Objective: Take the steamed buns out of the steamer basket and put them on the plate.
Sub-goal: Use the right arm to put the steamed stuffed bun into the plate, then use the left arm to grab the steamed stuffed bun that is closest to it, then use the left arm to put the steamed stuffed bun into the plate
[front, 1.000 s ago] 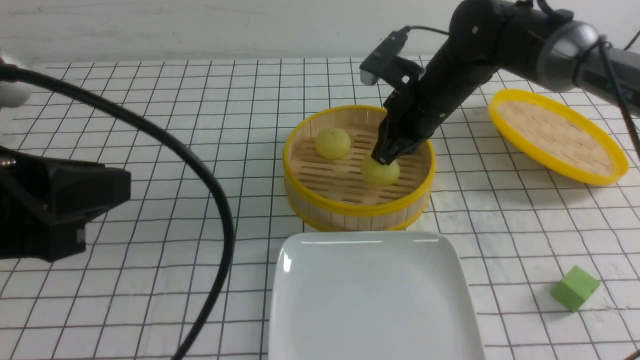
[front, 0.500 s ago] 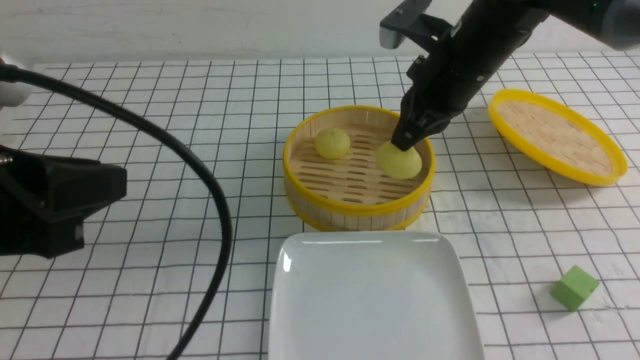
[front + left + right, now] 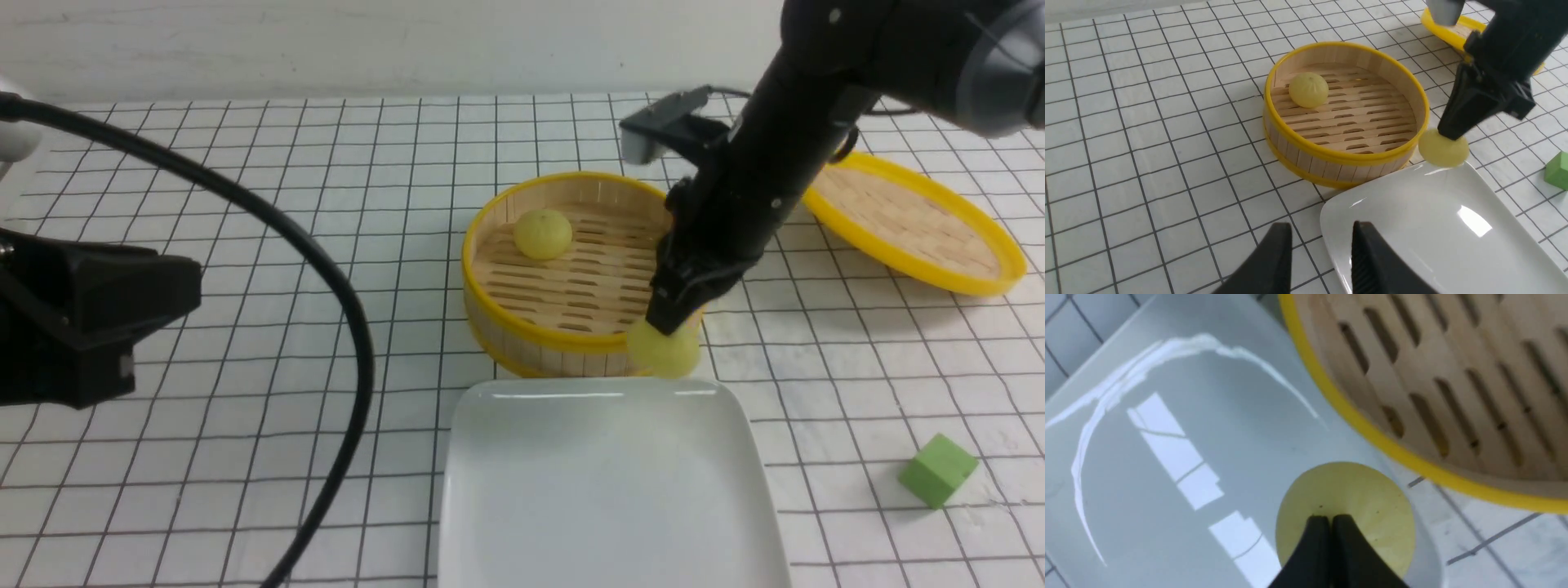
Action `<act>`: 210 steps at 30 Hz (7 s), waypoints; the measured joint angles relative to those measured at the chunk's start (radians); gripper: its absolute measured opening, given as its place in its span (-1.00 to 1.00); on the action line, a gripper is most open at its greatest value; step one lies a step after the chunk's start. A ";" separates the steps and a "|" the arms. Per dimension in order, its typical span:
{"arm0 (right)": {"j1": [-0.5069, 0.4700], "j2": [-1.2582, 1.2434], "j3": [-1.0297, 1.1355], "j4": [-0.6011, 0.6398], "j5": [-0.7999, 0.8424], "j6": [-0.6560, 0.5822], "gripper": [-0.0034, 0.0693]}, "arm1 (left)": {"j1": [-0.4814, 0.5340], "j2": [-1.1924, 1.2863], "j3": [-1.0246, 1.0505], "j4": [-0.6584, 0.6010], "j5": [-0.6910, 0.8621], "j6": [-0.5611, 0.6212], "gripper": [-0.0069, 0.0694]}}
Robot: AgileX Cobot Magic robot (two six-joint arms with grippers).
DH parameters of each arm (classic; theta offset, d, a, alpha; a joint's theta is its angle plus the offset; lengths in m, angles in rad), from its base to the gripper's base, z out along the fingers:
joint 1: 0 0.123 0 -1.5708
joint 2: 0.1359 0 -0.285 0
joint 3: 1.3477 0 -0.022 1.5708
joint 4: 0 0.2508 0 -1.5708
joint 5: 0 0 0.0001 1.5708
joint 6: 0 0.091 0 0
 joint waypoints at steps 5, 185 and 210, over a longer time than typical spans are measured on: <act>0.042 -0.003 0.104 -0.018 -0.003 0.000 -0.90 | 0.000 0.000 0.000 0.005 0.000 0.000 -0.19; 0.057 -1.524 0.741 -0.353 0.013 0.341 0.26 | -0.449 1.468 -1.017 0.428 -0.218 -0.282 0.17; 0.057 -1.524 0.741 -0.353 0.017 0.340 0.26 | -0.449 1.185 -1.018 0.474 -0.042 -0.306 -0.76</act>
